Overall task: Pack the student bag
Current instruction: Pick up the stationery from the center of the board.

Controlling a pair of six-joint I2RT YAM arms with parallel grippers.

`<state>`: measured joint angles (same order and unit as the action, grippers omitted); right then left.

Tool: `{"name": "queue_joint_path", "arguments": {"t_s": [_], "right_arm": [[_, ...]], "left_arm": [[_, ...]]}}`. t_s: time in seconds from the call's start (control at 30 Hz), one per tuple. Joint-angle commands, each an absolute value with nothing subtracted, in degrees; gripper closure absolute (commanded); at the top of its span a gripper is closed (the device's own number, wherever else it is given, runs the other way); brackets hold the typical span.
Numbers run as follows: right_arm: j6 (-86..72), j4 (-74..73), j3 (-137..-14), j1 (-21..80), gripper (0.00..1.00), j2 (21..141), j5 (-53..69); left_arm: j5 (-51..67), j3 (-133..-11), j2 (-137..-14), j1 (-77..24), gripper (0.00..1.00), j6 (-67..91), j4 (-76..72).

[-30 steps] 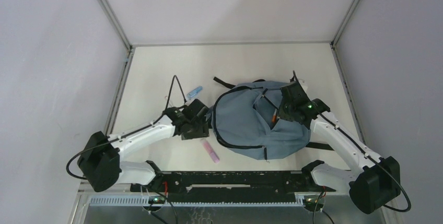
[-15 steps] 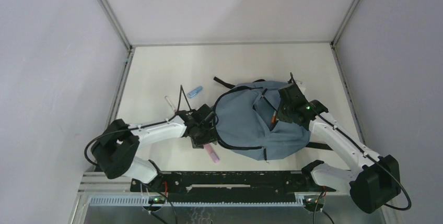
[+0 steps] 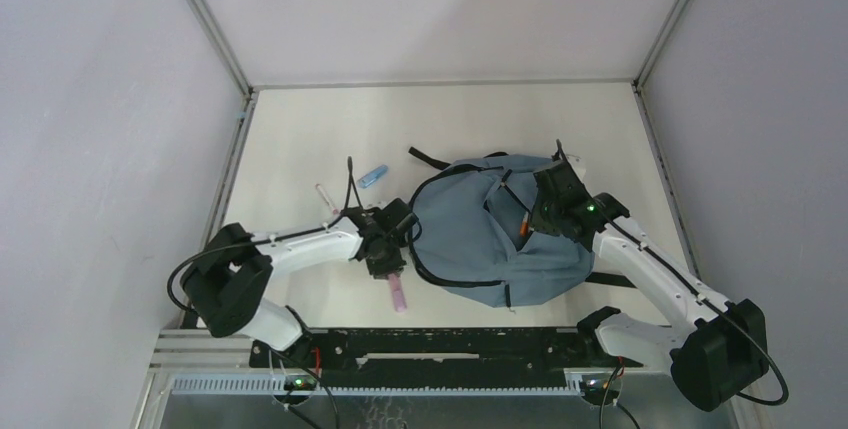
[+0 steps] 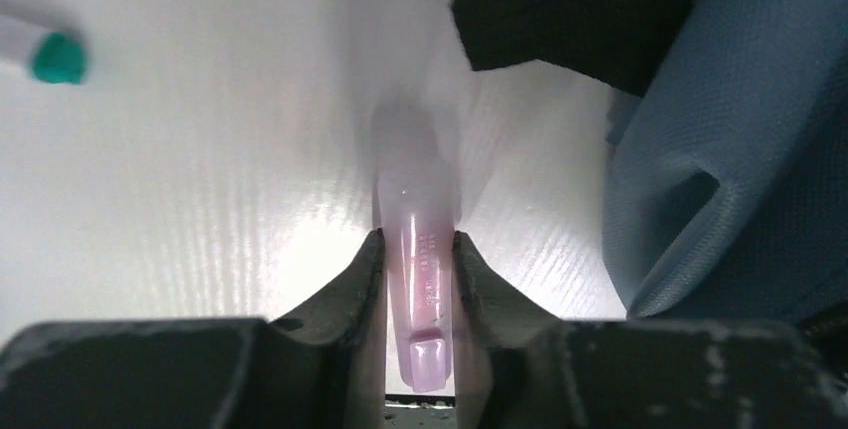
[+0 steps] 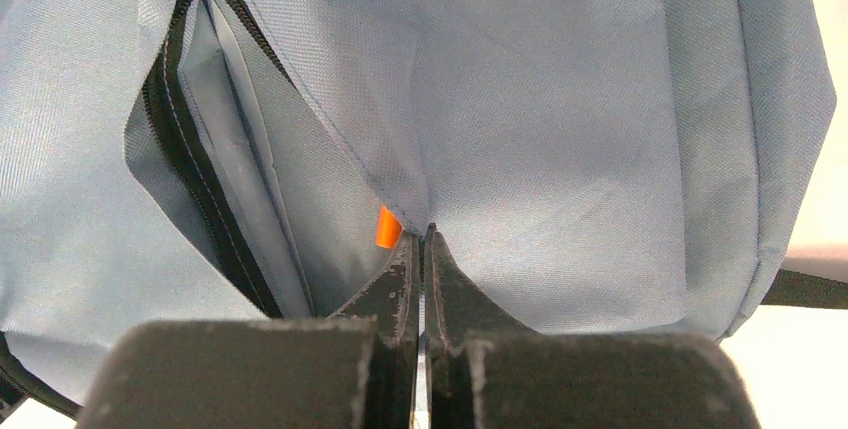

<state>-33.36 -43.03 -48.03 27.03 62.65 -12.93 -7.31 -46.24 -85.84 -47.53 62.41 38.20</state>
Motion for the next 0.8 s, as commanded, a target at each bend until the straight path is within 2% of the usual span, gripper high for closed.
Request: {"name": "queue_joint_path", "arguments": {"t_s": [0.0,0.1,0.3,0.53,0.77], "right_arm": [[-33.4,-42.4,-48.0,27.3,1.0,62.3,-13.0],[-33.3,-42.2,-48.0,27.4,1.0,62.4,-12.8],[-33.7,-42.3,-48.0,27.4,1.0,62.4,-13.0],[-34.3,-42.1,-48.0,27.5,1.0,61.9,-12.7],[-35.0,-42.8,-48.3,27.4,1.0,61.3,-12.8]], "left_arm": [[-17.0,-49.0,-80.4,-47.6,0.83,61.1,41.9],[-20.8,-50.8,-77.7,-47.6,0.92,60.7,44.6],[-24.1,-57.2,-70.5,-47.6,0.95,53.0,43.2],[-9.6,-65.7,-71.5,-47.6,0.96,44.9,31.9],[10.2,-69.3,-81.8,-47.7,0.96,50.6,16.1]]}}
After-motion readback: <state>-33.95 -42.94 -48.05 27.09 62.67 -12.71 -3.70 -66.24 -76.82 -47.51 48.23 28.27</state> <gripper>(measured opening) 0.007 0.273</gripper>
